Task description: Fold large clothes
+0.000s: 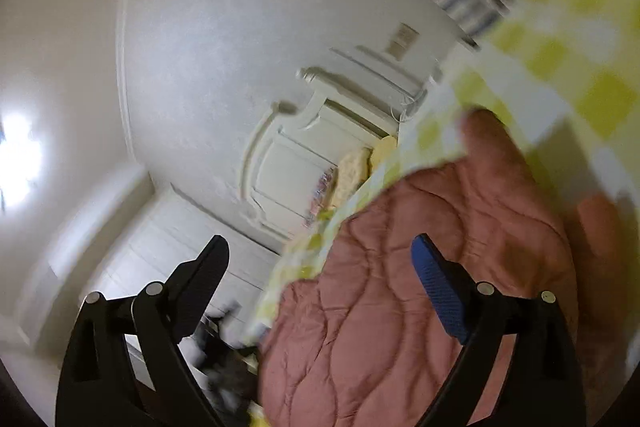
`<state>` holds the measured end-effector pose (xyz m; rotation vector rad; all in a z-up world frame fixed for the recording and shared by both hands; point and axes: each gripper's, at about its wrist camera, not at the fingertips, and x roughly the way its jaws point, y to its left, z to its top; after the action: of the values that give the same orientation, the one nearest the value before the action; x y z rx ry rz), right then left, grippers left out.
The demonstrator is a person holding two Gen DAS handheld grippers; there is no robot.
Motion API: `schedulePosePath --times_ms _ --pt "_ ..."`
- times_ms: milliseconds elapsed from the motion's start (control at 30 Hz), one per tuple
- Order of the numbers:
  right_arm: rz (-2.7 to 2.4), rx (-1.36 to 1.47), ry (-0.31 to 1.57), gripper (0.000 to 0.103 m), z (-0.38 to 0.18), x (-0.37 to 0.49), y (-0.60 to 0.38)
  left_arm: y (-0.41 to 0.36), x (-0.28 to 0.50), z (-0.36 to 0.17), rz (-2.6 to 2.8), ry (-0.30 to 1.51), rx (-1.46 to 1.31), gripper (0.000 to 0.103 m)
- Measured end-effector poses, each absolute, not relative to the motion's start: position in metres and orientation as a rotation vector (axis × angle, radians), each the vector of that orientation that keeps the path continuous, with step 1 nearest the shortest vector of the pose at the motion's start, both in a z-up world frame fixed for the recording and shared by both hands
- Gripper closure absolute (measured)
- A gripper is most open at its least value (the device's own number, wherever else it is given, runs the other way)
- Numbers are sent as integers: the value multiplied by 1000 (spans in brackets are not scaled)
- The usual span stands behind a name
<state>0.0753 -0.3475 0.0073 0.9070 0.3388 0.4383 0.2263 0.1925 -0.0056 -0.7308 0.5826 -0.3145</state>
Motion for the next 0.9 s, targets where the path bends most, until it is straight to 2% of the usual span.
schedulePosePath --times_ms 33,67,100,233,333,433,467,533,900 --pt "421 830 364 14 23 78 -338 179 224 12 -302 568 -636 3" --pt "378 702 405 8 48 84 -319 157 222 35 -278 544 -496 2" --pt "344 617 428 6 61 88 -305 141 217 50 -255 529 -396 2" --pt "149 271 533 5 87 120 -240 59 220 76 -143 503 29 2" --pt "60 90 641 5 60 151 -203 20 242 49 -94 555 224 2" --pt "-73 -170 830 4 -31 176 -179 8 269 -4 -12 636 359 2" --pt "-57 -141 862 4 -56 180 -185 13 281 -29 1 708 373 2" --pt "-45 -7 881 4 -56 184 -203 34 300 -52 -23 830 258 2" --pt "-18 55 893 6 -46 169 -211 42 293 -50 1 817 223 2"
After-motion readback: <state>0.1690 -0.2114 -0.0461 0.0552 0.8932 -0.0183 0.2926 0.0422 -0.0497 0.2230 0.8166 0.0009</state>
